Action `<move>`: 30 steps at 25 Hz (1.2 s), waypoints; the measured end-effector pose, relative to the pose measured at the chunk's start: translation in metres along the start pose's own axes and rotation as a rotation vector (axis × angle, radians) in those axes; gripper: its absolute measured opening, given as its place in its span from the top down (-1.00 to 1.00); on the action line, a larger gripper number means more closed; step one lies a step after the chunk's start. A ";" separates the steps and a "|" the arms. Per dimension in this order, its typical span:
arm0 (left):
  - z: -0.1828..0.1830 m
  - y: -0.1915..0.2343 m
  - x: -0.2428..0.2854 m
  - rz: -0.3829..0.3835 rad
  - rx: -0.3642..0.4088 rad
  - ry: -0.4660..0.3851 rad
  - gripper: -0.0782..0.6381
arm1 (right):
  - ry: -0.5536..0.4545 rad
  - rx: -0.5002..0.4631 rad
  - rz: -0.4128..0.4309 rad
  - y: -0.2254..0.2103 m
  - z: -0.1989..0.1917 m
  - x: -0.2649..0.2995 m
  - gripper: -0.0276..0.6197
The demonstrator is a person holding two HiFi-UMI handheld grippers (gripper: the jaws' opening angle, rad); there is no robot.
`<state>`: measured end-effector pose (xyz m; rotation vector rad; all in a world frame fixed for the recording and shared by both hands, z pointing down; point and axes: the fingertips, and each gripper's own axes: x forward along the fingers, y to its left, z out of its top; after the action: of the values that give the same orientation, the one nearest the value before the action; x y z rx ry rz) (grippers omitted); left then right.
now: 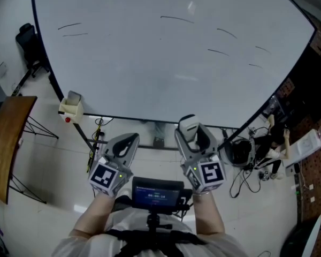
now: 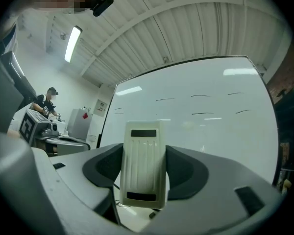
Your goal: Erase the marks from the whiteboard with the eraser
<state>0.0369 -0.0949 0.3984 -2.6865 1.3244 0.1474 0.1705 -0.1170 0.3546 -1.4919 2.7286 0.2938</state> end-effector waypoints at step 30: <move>0.027 -0.046 -0.058 -0.017 0.026 -0.009 0.80 | -0.023 0.066 0.044 0.064 0.005 -0.062 0.09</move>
<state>0.0371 -0.0173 0.3840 -2.6717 1.2916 0.1400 0.1499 -0.0310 0.3659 -1.4056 2.7277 0.2184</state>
